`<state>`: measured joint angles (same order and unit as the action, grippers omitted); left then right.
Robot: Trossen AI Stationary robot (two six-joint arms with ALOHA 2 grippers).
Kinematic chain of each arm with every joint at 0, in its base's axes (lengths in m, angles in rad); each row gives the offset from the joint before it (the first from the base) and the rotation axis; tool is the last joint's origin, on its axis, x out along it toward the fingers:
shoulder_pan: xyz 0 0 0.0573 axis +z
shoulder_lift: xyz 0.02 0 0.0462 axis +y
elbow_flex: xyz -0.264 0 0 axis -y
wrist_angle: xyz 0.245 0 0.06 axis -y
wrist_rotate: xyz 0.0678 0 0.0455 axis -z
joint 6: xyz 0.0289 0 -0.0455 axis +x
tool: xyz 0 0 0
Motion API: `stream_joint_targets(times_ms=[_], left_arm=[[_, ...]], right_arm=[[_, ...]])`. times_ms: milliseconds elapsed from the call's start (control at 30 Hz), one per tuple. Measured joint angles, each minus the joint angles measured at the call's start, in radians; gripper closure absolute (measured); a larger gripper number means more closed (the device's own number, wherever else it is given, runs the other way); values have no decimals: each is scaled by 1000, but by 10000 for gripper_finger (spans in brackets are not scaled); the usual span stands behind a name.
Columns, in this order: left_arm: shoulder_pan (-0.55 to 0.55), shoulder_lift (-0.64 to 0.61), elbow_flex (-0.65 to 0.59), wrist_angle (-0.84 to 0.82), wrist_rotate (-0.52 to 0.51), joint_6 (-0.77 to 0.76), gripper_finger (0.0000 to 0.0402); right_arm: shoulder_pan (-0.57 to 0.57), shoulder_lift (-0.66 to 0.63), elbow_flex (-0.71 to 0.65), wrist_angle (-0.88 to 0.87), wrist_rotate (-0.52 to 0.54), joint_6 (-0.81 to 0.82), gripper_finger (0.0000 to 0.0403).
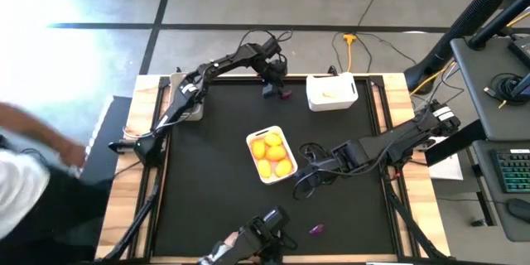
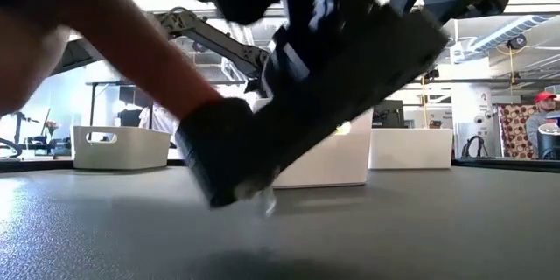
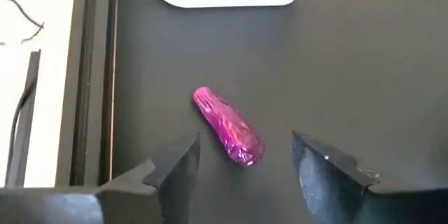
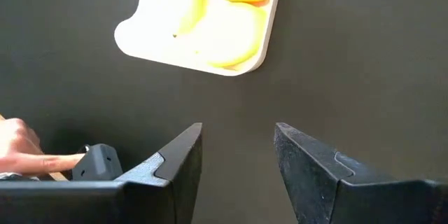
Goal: Sort produce into baskets
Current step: Put the eggplant into the gray bin
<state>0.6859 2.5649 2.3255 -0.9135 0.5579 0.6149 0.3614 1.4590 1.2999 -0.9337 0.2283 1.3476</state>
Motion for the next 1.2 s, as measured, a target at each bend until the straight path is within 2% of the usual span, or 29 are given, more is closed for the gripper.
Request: stream_joint_targets(times_ms=[200,533,667,833,1000,1133,1200], left_arm=[[-2,1,-65,-5,-42,73,194],[-2,1,-62,32,-16,73,213],[-1,1,-33,17,-1,3,214],[0,-11,29,21,-6,-186,214],[-47,-31,24,6,-86,-345,214],[-108,-32,23,-14,-324,-418,214],[-127,-32,23,-30,-365,-424,214]], right_arm=[[0,0,0,0,0,3,234],[0,0,0,-3,0,-25,234],[0,0,0,-4,0,-51,234],[-23,-6,3,-7,0,-98,234],[-94,-25,57,-45,44,-205,234],[-170,-46,139,-105,89,-380,234],[-211,-61,187,-131,91,-484,234]])
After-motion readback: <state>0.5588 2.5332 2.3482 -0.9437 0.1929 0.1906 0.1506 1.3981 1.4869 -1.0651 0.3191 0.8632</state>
